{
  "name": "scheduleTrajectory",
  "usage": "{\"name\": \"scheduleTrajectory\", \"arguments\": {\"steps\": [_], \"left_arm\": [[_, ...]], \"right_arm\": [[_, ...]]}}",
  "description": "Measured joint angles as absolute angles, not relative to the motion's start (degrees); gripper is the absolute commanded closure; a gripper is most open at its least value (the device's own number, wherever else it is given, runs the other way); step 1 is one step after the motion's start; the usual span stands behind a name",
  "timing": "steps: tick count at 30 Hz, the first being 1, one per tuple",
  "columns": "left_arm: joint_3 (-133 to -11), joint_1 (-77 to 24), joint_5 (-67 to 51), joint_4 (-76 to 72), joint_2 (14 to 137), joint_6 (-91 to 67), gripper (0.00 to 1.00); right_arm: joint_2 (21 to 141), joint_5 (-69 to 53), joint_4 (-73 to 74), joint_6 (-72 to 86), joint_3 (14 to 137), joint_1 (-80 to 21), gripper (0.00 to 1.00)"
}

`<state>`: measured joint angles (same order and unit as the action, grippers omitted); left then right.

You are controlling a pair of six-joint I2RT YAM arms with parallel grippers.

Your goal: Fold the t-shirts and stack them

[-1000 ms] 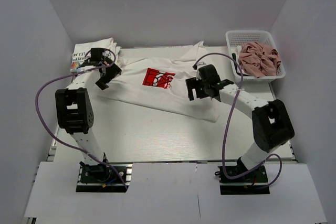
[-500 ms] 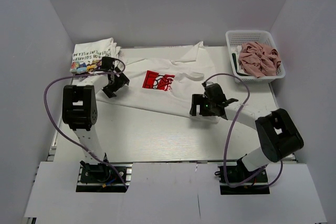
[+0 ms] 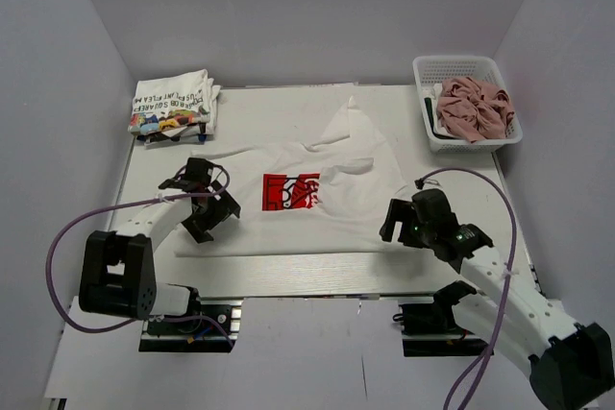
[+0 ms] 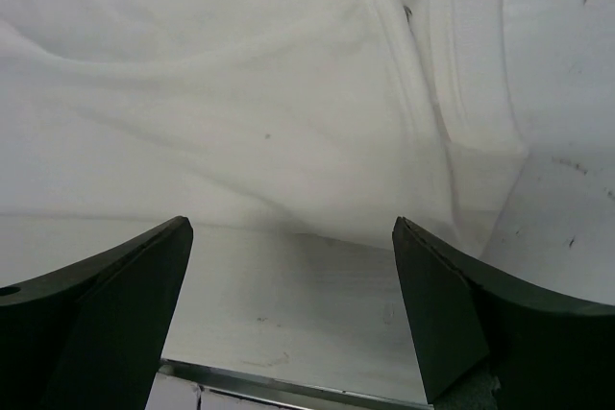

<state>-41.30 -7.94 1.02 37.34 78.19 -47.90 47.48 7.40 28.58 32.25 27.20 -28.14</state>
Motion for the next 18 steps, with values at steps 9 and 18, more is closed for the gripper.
{"name": "scheduleTrajectory", "arguments": {"steps": [9, 18], "left_arm": [[-59.4, -7.33, 7.94, 39.83, 77.58, -47.83, 0.0], [-77.12, -4.8, 14.63, 39.94, 95.85, -48.01, 0.0]], "right_arm": [[58.08, 1.98, 18.37, 23.27, 36.16, -29.1, 0.1], [88.47, 1.39, 0.95, 21.47, 51.75, -29.56, 0.1]]}}
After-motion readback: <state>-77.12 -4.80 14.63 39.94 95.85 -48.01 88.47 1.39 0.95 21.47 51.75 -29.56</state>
